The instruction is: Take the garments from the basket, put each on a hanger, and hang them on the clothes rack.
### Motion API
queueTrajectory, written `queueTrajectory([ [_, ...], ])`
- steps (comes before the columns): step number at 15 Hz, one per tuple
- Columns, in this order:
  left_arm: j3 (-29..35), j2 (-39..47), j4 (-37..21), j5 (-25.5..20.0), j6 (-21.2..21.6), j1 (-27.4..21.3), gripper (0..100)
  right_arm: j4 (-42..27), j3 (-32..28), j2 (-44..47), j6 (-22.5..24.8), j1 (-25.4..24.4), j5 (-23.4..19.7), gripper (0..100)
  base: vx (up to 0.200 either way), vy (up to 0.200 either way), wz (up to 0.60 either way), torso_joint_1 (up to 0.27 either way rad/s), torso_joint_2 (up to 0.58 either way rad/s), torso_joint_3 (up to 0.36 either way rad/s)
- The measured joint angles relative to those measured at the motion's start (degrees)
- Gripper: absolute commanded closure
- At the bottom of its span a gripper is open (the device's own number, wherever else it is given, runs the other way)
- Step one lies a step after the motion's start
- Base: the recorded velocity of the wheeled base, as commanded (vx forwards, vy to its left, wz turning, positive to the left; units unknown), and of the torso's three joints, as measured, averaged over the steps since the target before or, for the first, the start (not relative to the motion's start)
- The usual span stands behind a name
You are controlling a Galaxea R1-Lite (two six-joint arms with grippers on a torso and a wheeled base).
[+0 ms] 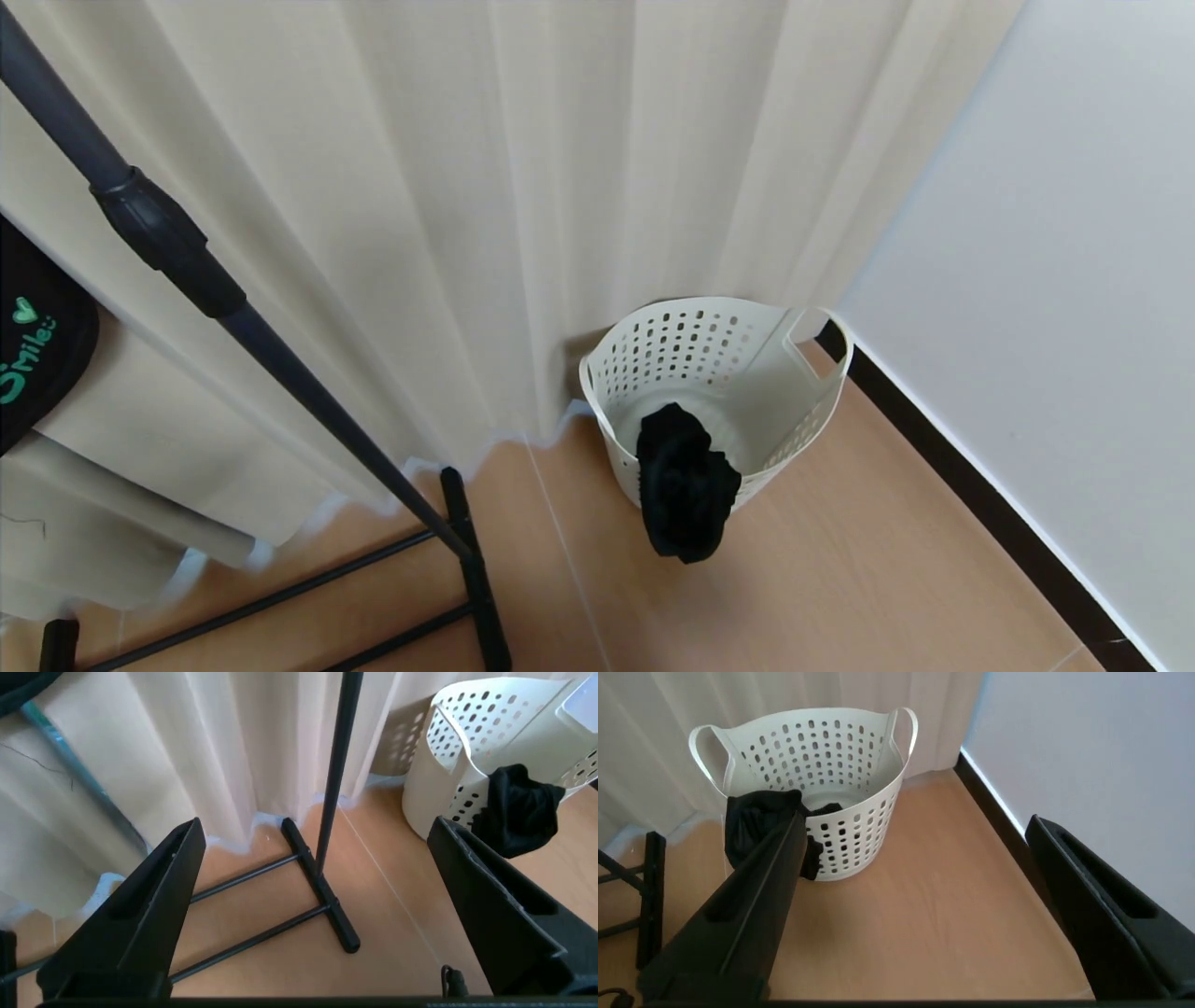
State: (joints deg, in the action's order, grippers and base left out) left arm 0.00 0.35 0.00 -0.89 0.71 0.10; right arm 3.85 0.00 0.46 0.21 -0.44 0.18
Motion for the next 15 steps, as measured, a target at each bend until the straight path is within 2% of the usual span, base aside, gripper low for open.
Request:
queueTrajectory([
  [5, 0.00, 0.02, 0.02, 0.34, 0.11, -0.02, 0, -0.05, 0.00, 0.00, 0.94, 0.02, -0.07, 0, 0.000, 0.000, 0.00, -0.001, 0.00, -0.188],
  [9, 0.00, 0.02, 0.00, 0.21, 0.11, 0.04, 0, -1.91, 0.00, 2.54, 3.10, 0.06, 0.20, 0, 0.000, 0.000, 0.00, -0.001, 0.00, -0.024],
  [12, 0.00, 0.00, 0.02, 0.34, 0.02, 0.06, 0, -1.76, -1.56, 11.03, 5.78, -1.01, -1.16, 0, 0.000, 0.000, 0.00, 0.000, 0.00, 0.000],
  [15, 0.00, 0.00, 0.07, 0.35, -0.02, 0.06, 0, -1.58, -8.95, 24.61, 8.08, -5.10, -2.15, 0, 0.000, 0.000, 0.00, 0.000, 0.00, 0.000],
])
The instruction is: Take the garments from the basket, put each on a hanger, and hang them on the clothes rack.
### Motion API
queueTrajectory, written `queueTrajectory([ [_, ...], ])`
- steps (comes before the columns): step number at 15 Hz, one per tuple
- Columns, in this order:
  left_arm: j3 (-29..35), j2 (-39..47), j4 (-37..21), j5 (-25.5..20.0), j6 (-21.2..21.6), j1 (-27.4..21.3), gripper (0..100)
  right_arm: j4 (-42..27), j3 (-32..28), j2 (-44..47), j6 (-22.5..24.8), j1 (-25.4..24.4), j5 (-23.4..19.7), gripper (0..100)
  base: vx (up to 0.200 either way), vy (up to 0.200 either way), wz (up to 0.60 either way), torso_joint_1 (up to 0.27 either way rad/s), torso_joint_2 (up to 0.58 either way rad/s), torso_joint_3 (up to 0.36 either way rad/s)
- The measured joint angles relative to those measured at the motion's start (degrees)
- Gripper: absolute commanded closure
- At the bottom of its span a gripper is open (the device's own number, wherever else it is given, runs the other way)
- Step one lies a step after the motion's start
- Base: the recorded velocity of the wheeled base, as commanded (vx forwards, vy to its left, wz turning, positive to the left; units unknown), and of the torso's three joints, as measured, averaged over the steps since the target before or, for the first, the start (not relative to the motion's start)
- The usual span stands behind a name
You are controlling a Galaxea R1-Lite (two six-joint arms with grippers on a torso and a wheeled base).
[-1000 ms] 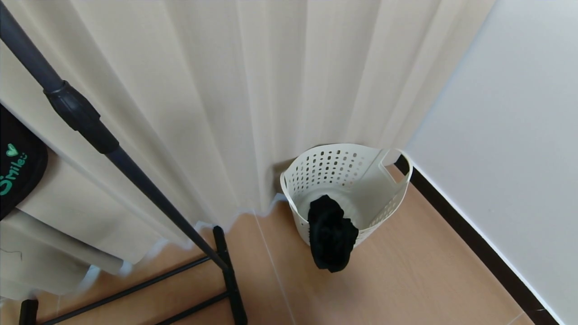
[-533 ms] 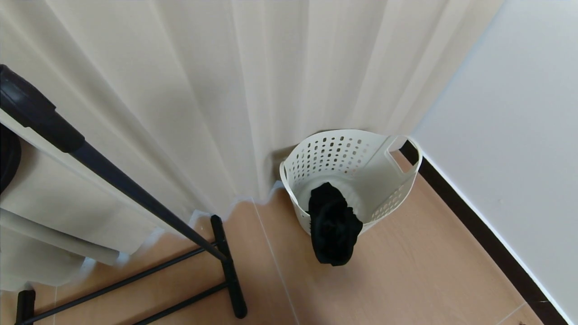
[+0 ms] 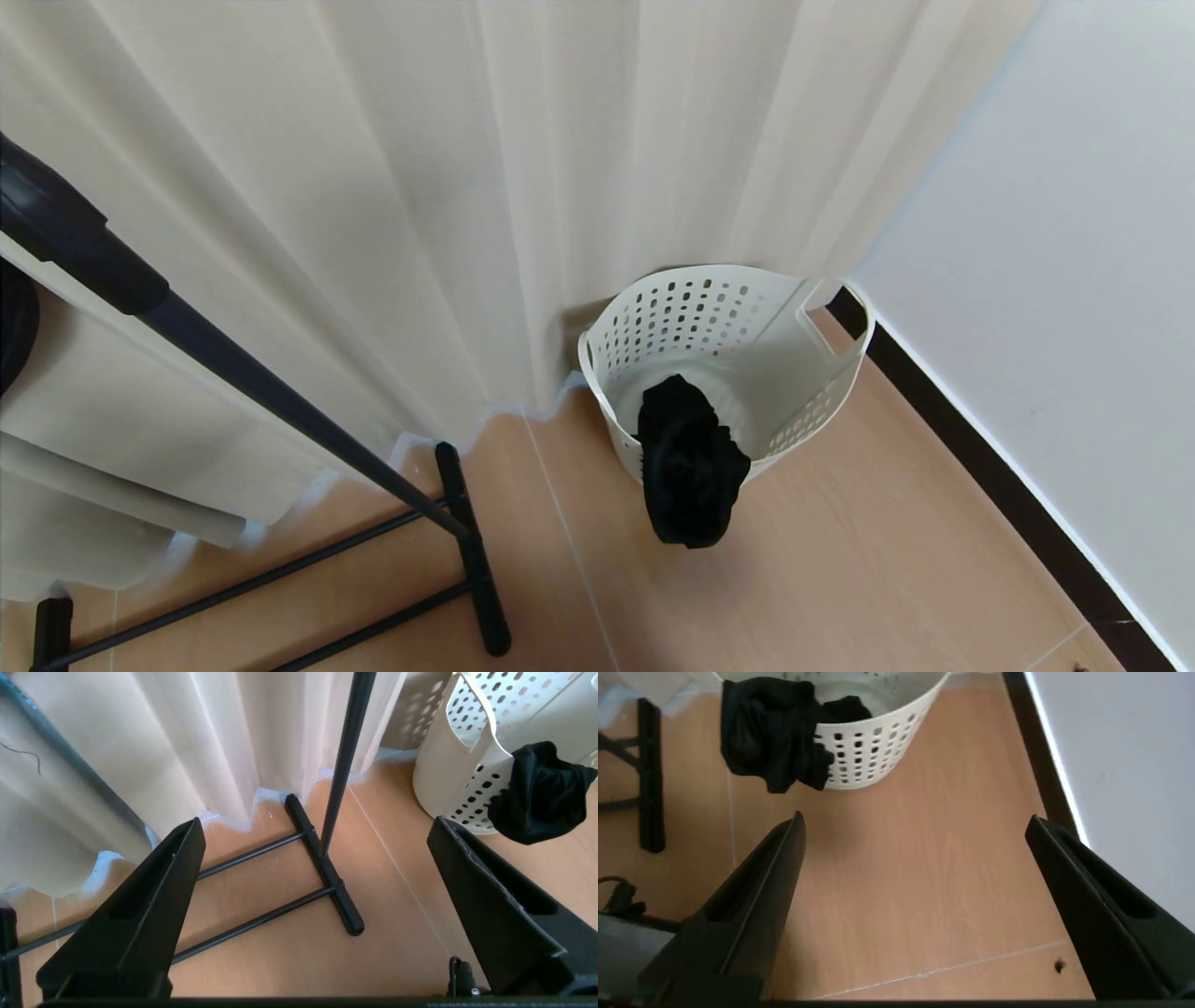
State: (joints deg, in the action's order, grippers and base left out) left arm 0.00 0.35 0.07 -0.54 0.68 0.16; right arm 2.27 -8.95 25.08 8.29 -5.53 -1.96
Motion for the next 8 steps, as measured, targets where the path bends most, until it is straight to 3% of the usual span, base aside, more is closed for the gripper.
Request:
queueTrajectory([
  [5, 0.00, -0.02, -0.02, 0.00, 0.02, 0.00, 0, 0.13, -16.24, 25.92, 6.22, -7.52, 0.20, 0, 0.000, 0.000, 0.00, 0.000, 0.00, 0.000],
  [8, 0.00, -0.02, -0.07, 0.00, 0.00, 0.02, 0, 0.00, -28.32, 42.70, 9.76, -12.79, 4.14, 0, 0.000, 0.000, 0.00, 0.000, 0.00, 0.000],
])
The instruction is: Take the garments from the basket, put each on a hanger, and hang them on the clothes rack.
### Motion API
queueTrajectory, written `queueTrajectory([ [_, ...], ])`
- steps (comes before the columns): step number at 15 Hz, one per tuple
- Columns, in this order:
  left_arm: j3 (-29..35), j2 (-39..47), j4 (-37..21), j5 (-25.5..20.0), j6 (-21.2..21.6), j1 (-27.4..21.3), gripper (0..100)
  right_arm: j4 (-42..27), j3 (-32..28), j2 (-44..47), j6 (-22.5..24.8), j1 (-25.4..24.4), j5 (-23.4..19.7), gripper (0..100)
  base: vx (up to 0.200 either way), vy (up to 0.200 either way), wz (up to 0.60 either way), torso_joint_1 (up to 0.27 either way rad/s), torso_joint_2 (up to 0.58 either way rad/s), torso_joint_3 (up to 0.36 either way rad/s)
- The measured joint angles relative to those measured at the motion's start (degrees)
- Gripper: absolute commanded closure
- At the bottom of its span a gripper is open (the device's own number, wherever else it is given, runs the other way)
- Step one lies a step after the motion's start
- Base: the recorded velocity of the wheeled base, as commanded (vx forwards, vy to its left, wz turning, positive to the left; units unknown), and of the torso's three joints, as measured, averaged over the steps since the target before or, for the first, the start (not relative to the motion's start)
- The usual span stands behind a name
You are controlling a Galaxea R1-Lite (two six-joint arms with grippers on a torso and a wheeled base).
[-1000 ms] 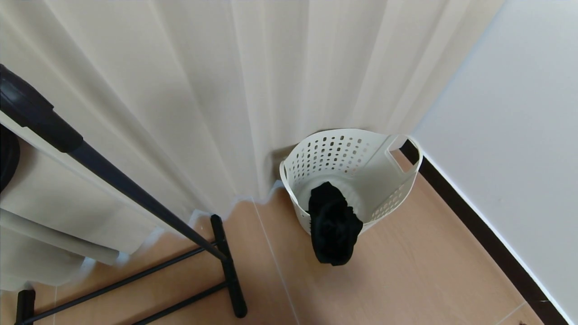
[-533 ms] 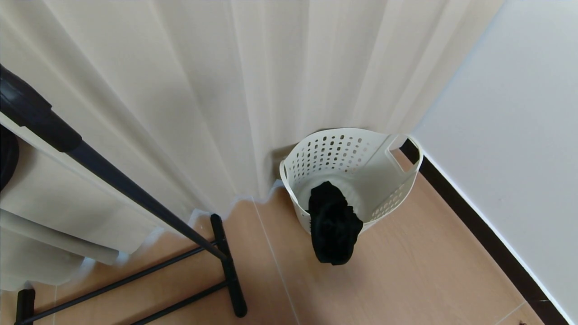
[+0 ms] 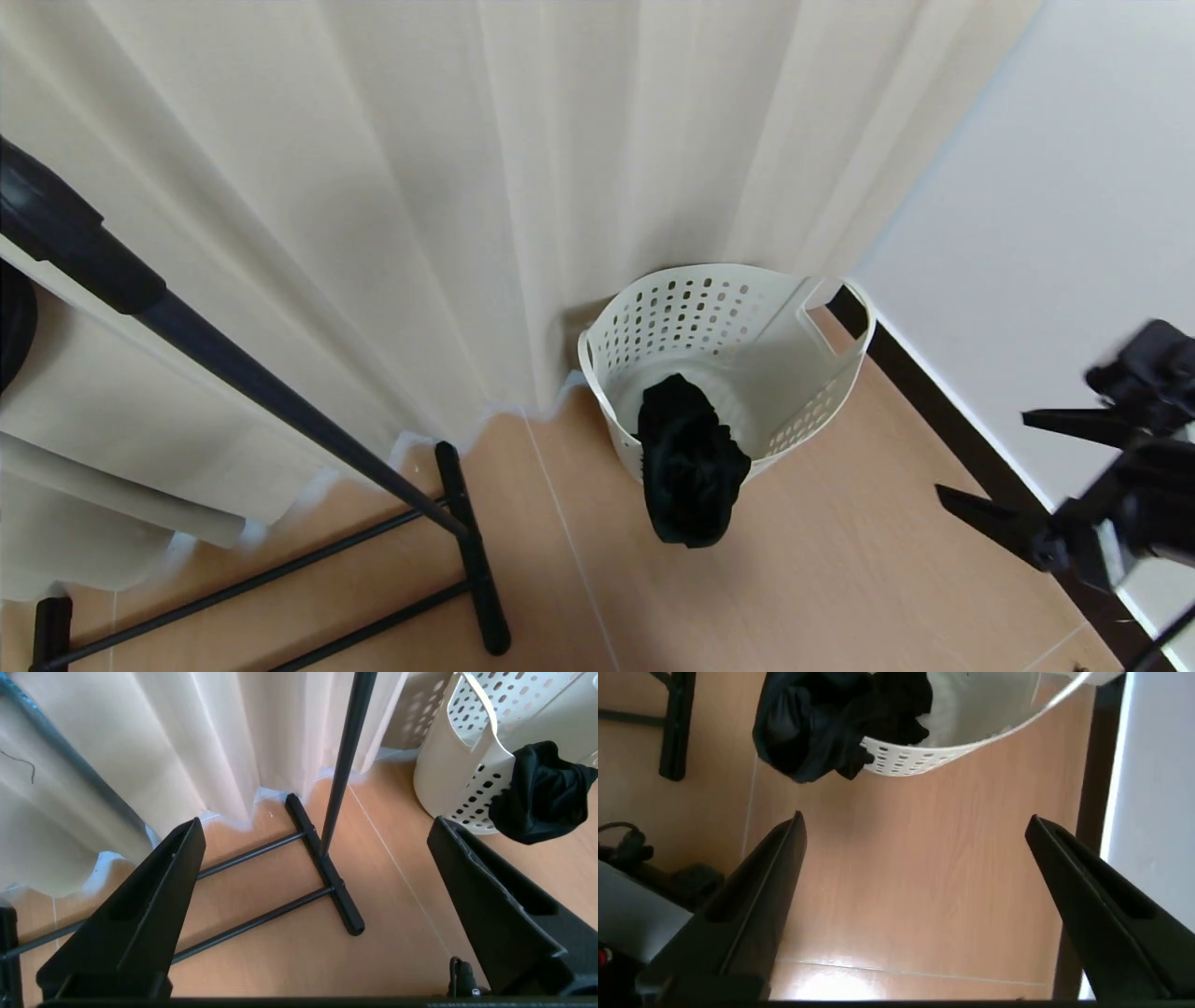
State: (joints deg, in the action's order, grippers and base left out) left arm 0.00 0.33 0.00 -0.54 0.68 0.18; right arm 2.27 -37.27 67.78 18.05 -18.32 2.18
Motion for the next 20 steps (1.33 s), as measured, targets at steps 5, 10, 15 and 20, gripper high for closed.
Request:
queueTrajectory([
  [5, 0.00, -0.02, 0.05, 0.02, 0.00, -0.05, 0, -0.38, -24.92, 27.15, 5.86, -5.57, 3.39, 0, 0.000, 0.000, 0.00, 0.000, 0.00, 0.000],
  [10, 0.00, -0.02, 0.07, 0.00, 0.02, -0.02, 0, -0.99, -40.29, 45.03, 8.50, -7.58, 4.84, 0, 0.000, 0.000, 0.00, 0.000, 0.00, 0.000],
  [15, 0.00, -0.02, 0.05, 0.00, 0.00, -0.05, 0, -0.94, -45.59, 53.97, 8.57, -7.42, 5.47, 0, 0.000, 0.000, 0.00, 0.000, 0.00, 0.000],
  [20, 0.00, -0.04, 0.05, 0.00, 0.00, 0.00, 0, -0.96, -47.74, 58.69, 8.59, -5.21, 6.18, 0, 0.000, 0.000, 0.00, 0.000, 0.00, 0.000],
])
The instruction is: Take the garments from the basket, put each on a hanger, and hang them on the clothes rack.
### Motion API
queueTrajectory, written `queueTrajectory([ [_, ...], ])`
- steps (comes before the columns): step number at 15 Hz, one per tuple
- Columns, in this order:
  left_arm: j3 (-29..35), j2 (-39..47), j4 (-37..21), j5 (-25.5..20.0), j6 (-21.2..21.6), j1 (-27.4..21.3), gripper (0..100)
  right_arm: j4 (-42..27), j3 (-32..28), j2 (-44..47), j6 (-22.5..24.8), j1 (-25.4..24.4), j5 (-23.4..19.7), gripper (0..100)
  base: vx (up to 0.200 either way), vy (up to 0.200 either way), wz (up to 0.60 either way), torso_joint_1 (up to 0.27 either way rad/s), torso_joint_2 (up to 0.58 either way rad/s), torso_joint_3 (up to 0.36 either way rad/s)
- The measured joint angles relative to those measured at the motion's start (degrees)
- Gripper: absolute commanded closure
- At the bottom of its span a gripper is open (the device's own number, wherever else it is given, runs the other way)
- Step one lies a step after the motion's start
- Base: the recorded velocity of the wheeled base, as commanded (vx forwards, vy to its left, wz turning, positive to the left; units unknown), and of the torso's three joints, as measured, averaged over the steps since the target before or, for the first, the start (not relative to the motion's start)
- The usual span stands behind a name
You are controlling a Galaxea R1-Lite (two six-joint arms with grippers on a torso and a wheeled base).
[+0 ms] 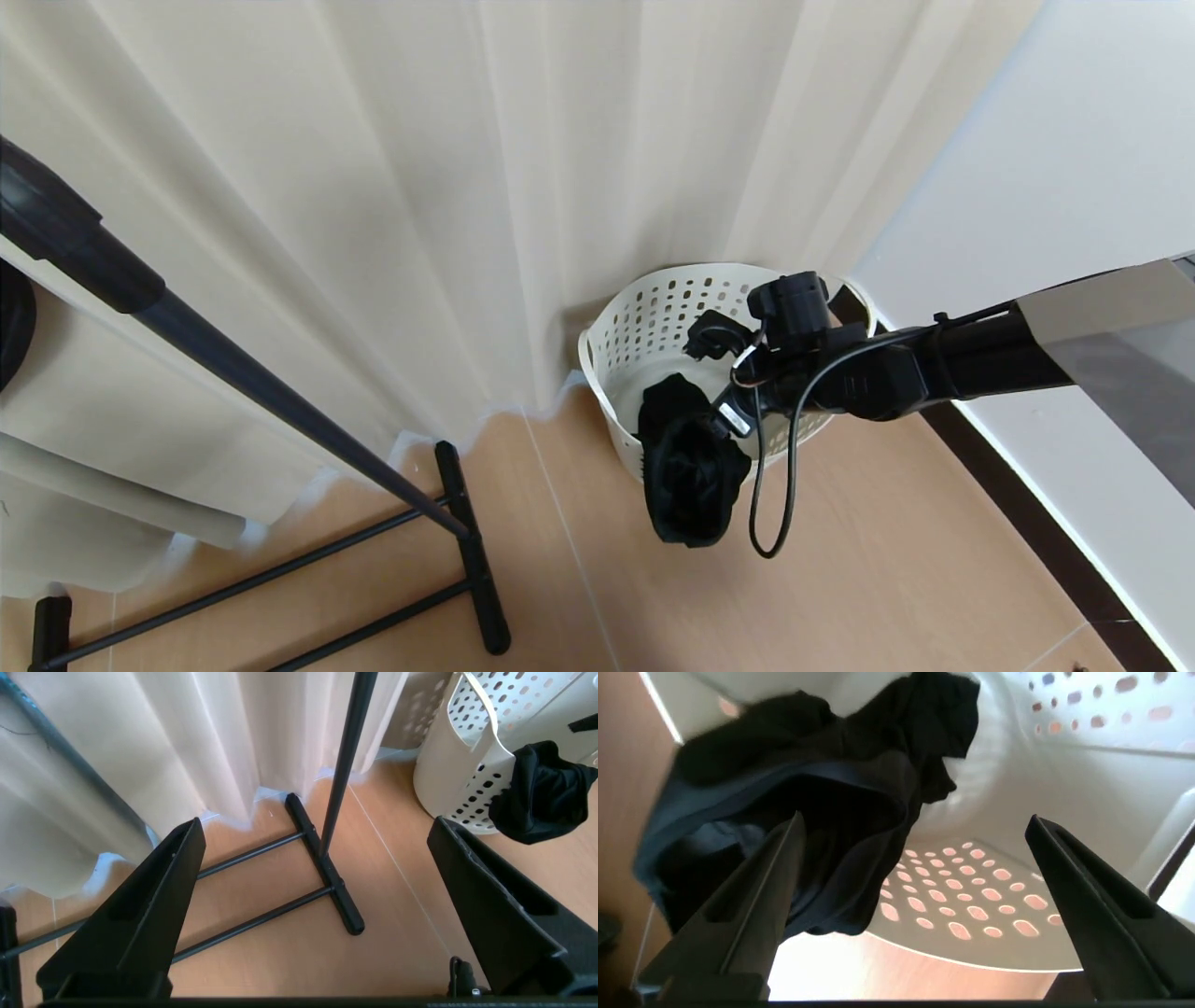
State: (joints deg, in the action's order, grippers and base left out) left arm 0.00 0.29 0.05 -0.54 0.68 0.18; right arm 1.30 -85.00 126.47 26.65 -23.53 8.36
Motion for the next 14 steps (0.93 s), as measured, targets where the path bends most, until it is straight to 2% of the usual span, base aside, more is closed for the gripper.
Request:
queueTrajectory([
  [14, 0.00, 0.00, -0.02, 0.00, 0.02, -0.05, 0, 0.00, -0.79, 4.63, 0.23, 0.96, 1.93, 0, 0.000, 0.000, 0.00, 0.000, 0.00, 0.000],
])
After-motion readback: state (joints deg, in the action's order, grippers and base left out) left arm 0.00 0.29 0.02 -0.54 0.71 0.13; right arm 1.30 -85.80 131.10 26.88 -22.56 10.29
